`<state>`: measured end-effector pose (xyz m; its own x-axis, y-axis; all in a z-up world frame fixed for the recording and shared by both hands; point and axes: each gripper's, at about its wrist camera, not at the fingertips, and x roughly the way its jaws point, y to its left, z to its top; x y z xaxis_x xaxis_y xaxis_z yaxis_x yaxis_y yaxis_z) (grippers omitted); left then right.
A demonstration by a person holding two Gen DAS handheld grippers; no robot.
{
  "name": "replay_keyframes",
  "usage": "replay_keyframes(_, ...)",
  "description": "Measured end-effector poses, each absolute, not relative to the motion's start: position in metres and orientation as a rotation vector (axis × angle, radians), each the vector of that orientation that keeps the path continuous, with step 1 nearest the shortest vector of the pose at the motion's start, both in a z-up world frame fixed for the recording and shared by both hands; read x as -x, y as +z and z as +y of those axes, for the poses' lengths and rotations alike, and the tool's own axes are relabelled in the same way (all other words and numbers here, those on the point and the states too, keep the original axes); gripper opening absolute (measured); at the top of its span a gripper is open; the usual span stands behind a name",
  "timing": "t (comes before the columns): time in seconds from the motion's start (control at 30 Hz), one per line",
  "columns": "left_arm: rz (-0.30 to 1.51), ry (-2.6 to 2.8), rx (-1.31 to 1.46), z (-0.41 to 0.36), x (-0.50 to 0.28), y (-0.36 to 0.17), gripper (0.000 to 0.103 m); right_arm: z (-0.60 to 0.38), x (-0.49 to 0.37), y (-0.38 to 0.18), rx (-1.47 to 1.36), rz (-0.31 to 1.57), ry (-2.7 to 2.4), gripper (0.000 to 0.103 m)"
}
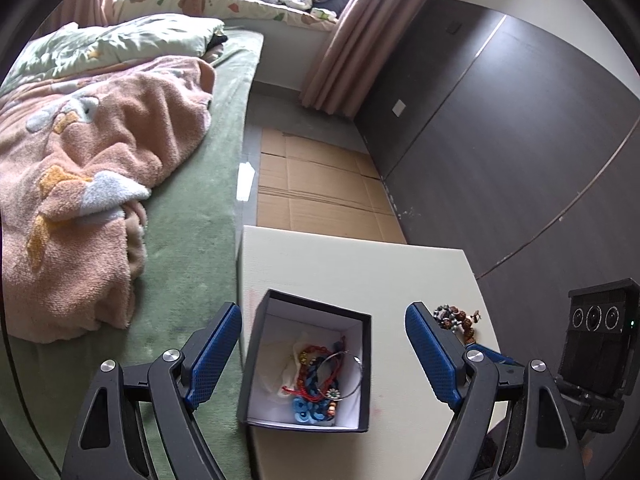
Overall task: Organize jewelry
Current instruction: 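Grasp the dark bead bracelet from the pile with the left tool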
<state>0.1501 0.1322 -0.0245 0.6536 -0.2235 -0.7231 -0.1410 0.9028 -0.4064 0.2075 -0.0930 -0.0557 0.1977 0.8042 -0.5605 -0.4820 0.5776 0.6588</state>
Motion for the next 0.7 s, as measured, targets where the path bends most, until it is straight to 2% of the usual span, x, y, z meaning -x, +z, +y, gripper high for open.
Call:
replay_keyframes(0.2, 0.870, -0.096, 0.415, 0.106, -0.154, -0.022, 0.084, -0.147, -0.211, -0.048, -0.374, 1.002, 0.782, 0.071)
replay_keyframes(0.7, 0.907, -0.164, 0.254, 0.028, -0.175, -0.032, 0.083, -0.253, -0.222, -0.076, -0.383, 1.077, 0.435, 0.070)
